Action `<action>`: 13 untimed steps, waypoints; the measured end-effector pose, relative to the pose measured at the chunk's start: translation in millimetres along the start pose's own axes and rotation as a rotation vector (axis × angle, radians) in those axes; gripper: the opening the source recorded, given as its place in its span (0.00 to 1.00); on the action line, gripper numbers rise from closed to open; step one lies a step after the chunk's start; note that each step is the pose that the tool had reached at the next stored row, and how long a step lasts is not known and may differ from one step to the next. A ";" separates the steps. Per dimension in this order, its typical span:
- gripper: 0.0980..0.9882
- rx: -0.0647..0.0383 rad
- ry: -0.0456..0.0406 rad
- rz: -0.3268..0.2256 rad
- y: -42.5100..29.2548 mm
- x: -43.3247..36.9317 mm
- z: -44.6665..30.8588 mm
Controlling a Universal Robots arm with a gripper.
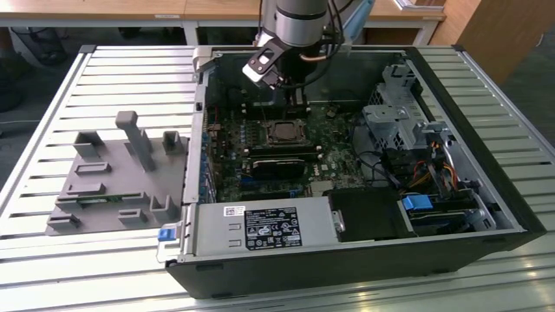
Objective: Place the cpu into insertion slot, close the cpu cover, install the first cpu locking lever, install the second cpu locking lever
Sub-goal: 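Install the first cpu locking lever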
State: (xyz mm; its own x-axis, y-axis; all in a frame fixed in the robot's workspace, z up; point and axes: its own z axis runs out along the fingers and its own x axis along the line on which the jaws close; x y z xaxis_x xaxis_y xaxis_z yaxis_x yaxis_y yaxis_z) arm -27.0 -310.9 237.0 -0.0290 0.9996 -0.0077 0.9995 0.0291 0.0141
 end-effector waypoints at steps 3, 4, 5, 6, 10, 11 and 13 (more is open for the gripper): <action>0.01 -0.001 -0.0002 0.000 0.0 0.0 -4.4; 0.01 -0.002 -0.0001 0.000 0.1 -0.1 -6.0; 0.01 -0.002 -0.0001 0.000 0.1 -0.1 -7.5; 0.01 -0.002 -0.0001 0.000 0.1 -0.1 -9.3; 0.01 -0.002 -0.0001 0.000 0.2 -0.1 -15.4; 0.01 -0.002 0.0000 0.000 0.2 -0.1 -17.0; 0.01 -0.003 -0.0002 0.000 0.3 -0.2 -20.3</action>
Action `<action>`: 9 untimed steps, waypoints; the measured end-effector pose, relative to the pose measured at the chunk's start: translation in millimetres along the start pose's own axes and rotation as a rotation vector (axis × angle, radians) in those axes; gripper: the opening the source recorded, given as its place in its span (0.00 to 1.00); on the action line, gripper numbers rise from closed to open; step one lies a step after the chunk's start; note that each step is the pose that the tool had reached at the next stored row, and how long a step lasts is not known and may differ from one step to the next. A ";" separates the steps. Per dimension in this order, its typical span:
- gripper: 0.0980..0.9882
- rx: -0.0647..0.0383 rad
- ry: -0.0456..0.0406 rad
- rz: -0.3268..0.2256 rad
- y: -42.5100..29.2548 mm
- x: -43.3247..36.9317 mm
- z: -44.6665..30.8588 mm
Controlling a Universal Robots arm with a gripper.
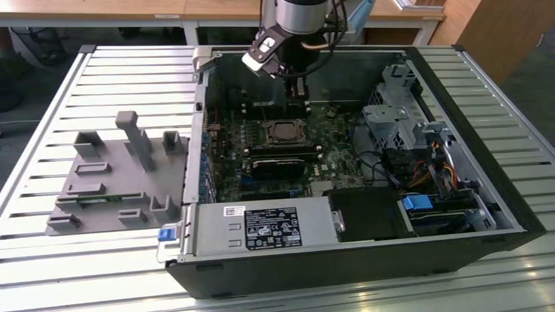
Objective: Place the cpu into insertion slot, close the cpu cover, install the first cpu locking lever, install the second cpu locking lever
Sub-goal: 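Install the first cpu locking lever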
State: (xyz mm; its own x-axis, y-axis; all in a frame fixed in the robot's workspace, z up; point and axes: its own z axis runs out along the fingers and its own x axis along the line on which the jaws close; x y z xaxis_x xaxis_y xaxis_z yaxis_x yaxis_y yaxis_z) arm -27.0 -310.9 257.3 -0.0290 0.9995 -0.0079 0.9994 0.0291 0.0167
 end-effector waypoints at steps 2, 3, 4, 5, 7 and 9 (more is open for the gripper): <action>0.01 -0.001 0.0000 0.000 -0.1 0.0 -2.8; 0.01 -0.001 0.0002 -0.001 -0.2 0.0 -3.1; 0.01 -0.001 0.0003 -0.008 -0.2 0.0 -3.0; 0.01 -0.002 0.0006 -0.021 -0.2 0.0 -3.0; 0.01 -0.002 0.0010 -0.056 -0.3 0.0 -3.1; 0.01 -0.002 0.0016 -0.092 -0.2 0.0 -3.1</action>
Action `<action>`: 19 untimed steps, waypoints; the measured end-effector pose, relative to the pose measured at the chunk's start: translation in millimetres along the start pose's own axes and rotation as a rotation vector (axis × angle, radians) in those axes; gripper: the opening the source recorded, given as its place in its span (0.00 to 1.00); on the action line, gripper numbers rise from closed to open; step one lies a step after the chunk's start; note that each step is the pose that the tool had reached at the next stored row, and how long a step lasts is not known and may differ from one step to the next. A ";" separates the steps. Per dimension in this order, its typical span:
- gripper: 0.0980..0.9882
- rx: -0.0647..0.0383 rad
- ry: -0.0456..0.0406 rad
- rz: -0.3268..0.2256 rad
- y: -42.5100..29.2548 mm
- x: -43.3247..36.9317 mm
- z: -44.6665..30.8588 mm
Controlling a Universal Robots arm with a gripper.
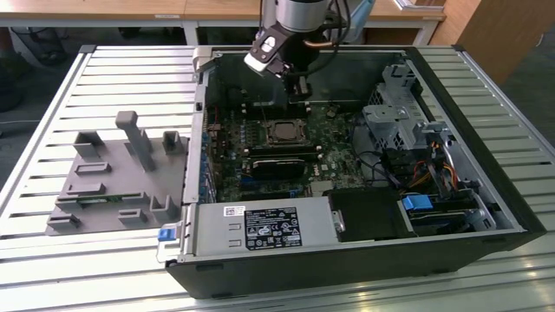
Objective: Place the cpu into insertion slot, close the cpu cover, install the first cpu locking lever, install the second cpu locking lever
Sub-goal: 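Install the first cpu locking lever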
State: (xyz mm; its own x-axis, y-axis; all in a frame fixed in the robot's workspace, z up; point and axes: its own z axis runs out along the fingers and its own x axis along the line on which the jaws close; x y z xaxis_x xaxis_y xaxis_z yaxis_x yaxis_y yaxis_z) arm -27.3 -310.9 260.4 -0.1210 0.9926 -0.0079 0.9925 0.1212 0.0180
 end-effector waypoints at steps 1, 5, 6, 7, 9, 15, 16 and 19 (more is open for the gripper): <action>0.01 0.000 0.0003 -0.018 0.0 0.0 0.0; 0.01 -0.001 0.0016 -0.092 0.0 0.0 0.2; 0.01 -0.001 0.0020 -0.109 0.0 0.0 0.2; 0.01 -0.001 0.0023 -0.128 0.0 0.0 0.2; 0.01 -0.001 0.0029 -0.160 0.0 0.0 0.2; 0.01 -0.002 0.0045 -0.252 0.0 0.0 0.2; 0.01 -0.002 0.0048 -0.268 0.0 0.0 0.2; 0.01 -0.002 0.0057 -0.315 0.0 0.0 0.2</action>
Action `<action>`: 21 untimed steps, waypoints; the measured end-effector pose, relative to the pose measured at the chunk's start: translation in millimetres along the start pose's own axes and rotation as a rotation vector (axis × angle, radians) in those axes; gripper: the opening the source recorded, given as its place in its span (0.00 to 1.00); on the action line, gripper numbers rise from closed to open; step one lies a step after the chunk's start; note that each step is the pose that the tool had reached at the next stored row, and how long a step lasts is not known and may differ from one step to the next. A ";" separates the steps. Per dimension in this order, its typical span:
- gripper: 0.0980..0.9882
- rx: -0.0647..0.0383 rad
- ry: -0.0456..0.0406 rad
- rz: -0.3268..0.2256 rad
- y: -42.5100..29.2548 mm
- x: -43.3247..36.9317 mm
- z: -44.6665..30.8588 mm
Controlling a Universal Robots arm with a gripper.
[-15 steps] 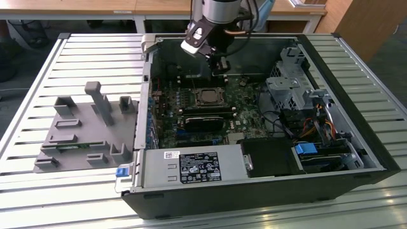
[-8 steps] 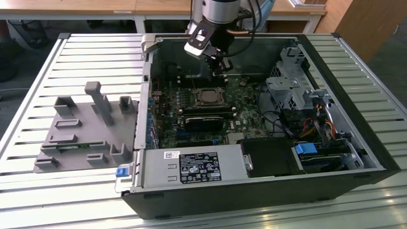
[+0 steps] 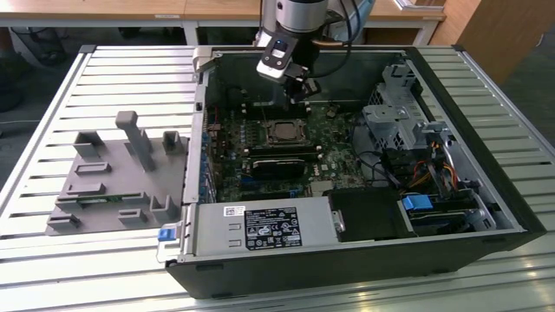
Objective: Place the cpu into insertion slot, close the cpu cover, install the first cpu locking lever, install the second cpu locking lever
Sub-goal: 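Install the first cpu locking lever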
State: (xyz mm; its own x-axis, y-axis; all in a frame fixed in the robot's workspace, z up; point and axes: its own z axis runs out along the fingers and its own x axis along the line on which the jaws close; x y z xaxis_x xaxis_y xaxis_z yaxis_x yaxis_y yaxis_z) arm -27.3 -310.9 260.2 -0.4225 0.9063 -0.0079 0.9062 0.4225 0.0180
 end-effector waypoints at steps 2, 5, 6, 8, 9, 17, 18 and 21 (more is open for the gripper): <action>0.01 0.000 0.0005 -0.030 0.0 0.0 0.0; 0.01 -0.001 0.0013 -0.074 0.0 0.0 0.0; 0.01 -0.001 0.0016 -0.089 0.0 0.0 0.0; 0.01 -0.001 0.0022 -0.121 0.0 0.0 0.0; 0.01 -0.001 0.0025 -0.136 0.0 0.0 0.0; 0.01 -0.002 0.0043 -0.240 0.0 0.0 0.0; 0.01 -0.002 0.0045 -0.252 0.0 0.0 0.0; 0.01 -0.002 0.0052 -0.285 0.0 0.0 0.0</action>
State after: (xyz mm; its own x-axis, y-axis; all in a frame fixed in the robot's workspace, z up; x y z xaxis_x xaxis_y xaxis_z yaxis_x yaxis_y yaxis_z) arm -27.3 -310.9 260.1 -0.6601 0.7512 -0.0079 0.7510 0.6601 0.0180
